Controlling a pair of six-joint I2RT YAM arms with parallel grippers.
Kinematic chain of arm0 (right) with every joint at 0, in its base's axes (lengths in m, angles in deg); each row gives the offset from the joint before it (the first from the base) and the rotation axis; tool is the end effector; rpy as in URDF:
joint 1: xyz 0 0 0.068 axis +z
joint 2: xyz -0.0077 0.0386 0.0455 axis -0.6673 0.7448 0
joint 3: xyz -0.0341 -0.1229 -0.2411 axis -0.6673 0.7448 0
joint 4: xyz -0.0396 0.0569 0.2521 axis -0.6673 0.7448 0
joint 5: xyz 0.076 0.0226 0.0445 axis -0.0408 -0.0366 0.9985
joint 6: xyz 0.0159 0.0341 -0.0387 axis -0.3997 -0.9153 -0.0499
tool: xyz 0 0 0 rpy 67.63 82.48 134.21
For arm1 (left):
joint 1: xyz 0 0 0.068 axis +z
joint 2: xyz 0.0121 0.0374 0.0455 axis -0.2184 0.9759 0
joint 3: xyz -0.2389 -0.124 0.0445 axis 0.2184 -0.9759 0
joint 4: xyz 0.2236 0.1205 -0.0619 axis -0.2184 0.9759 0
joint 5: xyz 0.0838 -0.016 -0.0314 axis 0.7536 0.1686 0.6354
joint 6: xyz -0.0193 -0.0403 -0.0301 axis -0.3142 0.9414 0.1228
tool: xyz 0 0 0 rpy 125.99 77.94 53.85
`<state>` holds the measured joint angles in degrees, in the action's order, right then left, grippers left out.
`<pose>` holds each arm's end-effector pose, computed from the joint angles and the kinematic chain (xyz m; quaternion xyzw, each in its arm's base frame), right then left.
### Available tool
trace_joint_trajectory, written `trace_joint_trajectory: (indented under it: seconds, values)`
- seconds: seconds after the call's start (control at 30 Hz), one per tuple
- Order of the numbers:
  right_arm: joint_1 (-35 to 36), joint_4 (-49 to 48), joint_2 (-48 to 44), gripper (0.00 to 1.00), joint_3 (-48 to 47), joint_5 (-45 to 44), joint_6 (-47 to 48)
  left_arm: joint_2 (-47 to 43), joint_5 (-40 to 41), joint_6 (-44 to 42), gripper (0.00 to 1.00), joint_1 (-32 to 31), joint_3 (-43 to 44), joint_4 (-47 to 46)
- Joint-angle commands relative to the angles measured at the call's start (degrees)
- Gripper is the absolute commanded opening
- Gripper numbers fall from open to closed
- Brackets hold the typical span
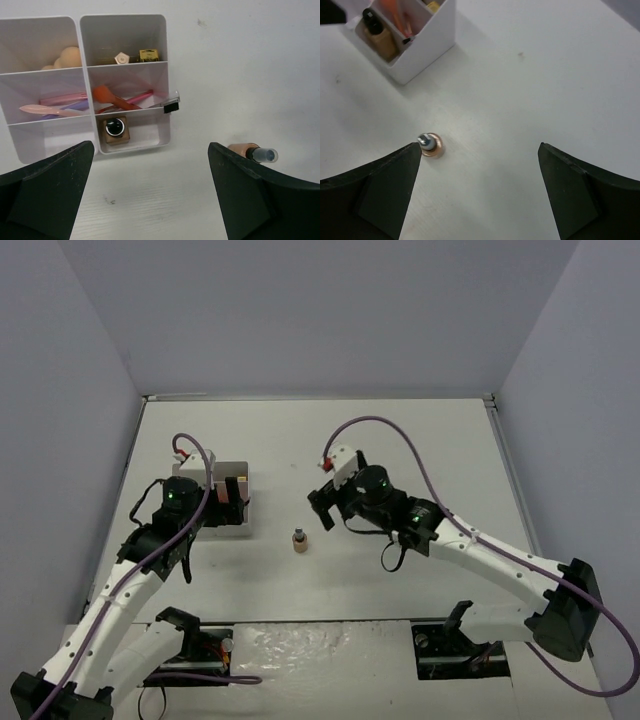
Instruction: Organize the makeup
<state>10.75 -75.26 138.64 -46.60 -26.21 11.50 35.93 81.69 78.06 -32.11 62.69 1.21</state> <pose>0.1827 0.2373 0.3221 -0.3600 0.6988 0.2476 0.5664 0.1707 -0.0600 0.3108 0.0066 0.8434 -0.1670 0.5107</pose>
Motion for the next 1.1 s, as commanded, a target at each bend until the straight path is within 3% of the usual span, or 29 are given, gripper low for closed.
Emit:
trace_joint_trajectory:
  seconds: [0.0,0.27,0.43,0.77,1.07]
  values:
    - [-10.6,0.1,-6.9,1.0,3.3,-4.4,-4.5,2.7,-1.2,3.8,0.97,-6.3,3.9,-2.3]
    - [-27.6,1.1,-14.9,1.0,8.7,-6.5,-13.5,11.5,9.7,10.0,0.97,-23.5,4.5,-8.3]
    - [-31.0,1.9,-18.3,1.0,11.9,-8.1,-17.7,19.6,17.9,12.4,0.97,-31.1,5.6,-11.2]
    - [-31.3,2.6,-21.5,1.0,15.2,-7.2,-20.3,32.3,23.8,16.3,0.88,-35.9,9.8,-13.1]
    - [-31.4,2.5,-22.0,1.0,15.6,-7.9,-20.0,34.3,24.7,20.5,0.72,-36.2,9.0,-12.0]
